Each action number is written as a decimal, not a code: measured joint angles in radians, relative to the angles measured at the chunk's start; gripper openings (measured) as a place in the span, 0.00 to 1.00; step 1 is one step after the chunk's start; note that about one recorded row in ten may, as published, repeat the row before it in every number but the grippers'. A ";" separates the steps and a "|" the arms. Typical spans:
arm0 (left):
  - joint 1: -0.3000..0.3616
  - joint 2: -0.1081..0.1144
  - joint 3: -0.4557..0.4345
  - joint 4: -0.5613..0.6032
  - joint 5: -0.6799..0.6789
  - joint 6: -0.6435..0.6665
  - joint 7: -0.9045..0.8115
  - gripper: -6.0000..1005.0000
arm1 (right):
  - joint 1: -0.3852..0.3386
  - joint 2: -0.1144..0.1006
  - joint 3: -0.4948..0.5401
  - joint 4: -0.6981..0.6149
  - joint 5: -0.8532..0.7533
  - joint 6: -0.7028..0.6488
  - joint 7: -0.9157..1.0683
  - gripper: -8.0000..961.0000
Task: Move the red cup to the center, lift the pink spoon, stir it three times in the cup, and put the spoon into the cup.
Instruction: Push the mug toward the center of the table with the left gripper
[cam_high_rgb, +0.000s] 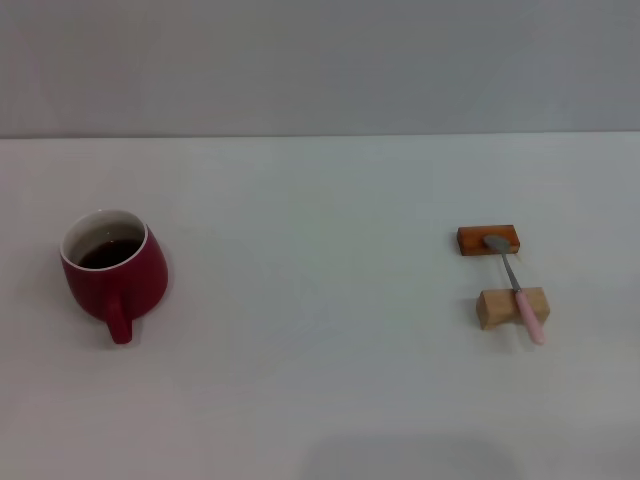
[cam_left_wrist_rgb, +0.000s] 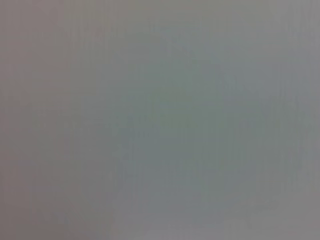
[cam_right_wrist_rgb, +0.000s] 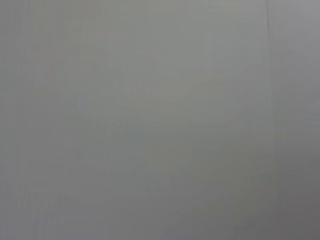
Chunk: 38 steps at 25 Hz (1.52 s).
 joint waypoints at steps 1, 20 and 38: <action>0.000 0.000 0.000 0.000 0.000 0.000 0.000 0.58 | 0.000 0.000 0.000 0.000 0.000 0.000 0.000 0.60; 0.010 -0.009 0.290 0.041 0.018 -0.013 0.191 0.00 | 0.003 -0.003 0.000 0.000 0.000 -0.006 0.000 0.60; 0.004 -0.014 0.524 0.048 0.018 -0.016 0.321 0.02 | 0.003 -0.005 -0.004 0.000 0.000 -0.008 0.000 0.60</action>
